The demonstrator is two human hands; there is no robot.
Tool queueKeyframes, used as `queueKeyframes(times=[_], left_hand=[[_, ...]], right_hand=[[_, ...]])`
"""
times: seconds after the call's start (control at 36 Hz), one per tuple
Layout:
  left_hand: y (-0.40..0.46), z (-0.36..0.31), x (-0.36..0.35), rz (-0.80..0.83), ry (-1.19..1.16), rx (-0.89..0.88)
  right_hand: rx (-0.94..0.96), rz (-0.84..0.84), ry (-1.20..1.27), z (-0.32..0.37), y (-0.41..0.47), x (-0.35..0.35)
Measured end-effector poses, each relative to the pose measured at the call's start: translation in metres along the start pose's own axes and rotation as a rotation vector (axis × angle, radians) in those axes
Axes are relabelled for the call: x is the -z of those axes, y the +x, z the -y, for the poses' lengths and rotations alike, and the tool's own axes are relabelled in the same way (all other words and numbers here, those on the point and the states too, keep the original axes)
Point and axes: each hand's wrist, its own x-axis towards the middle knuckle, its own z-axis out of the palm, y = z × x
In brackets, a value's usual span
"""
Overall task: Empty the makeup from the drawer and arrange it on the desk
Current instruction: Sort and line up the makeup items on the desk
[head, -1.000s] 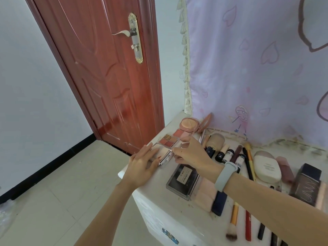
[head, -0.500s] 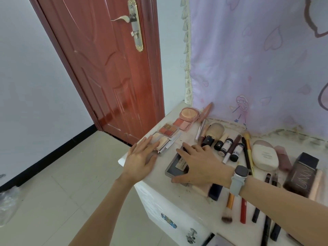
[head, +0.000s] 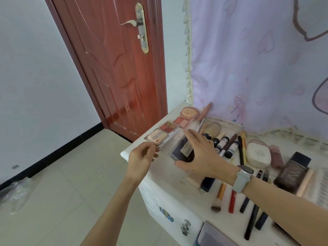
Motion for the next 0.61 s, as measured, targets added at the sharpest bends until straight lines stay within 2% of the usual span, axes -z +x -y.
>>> queueKeyframes(times=[0.14,0.22,0.31,0.42,0.53,0.61], left_hand=[[-0.015,-0.04,-0.018,0.433,-0.219,0.203],[-0.023,-0.059,-0.034,0.543,-0.247,0.123],[-0.03,-0.068,-0.051,0.49,-0.164,0.038],[-0.039,-0.07,-0.07,0.35,0.107,-0.16],[-0.043,-0.075,-0.084,0.268,0.321,-0.403],[-0.048,-0.085,-0.097,0.182,0.274,-0.419]], right_hand=[[0.128,-0.1,0.146,-0.004,-0.021,0.021],[0.193,-0.137,0.175,-0.006,-0.033,0.03],[0.178,-0.142,0.23,-0.017,-0.043,0.043],[0.123,-0.163,0.431,-0.039,-0.054,0.068],[0.162,-0.148,0.306,-0.053,-0.062,0.089],[0.188,-0.215,0.315,-0.057,-0.07,0.096]])
